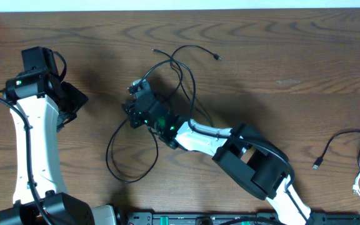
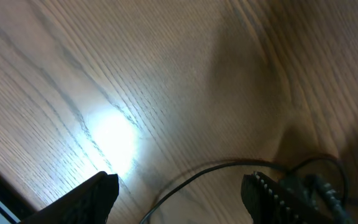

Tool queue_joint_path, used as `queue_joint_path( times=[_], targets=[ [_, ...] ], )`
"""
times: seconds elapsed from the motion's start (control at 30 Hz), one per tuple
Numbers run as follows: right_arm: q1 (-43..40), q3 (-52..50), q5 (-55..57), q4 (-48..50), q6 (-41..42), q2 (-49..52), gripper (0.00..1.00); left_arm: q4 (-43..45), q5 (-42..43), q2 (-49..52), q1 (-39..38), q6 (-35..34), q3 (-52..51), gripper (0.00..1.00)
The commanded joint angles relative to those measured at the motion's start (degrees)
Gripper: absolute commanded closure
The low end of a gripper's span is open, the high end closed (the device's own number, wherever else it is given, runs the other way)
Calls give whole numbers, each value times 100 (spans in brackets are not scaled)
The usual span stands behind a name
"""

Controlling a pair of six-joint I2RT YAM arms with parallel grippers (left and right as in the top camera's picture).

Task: Untangle cables

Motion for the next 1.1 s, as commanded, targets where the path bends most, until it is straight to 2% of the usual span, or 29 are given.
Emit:
queue_joint_path(
  times=[0.0,0.23,0.6,1.07],
  targets=[
    [129,33,-136,94,466,238,66,-15,24,-15,15,-4,50,31],
    [160,33,-197,-173,566,435,70,-13,24,-13,15,-4,52,31],
    [-120,33,2,-1567,431,398,73,-13,24,-15,15,-4,50,31],
    [-1423,44,9,-3792,-1268,-120,74,28,24,-15,15,-4,50,31]
  ],
)
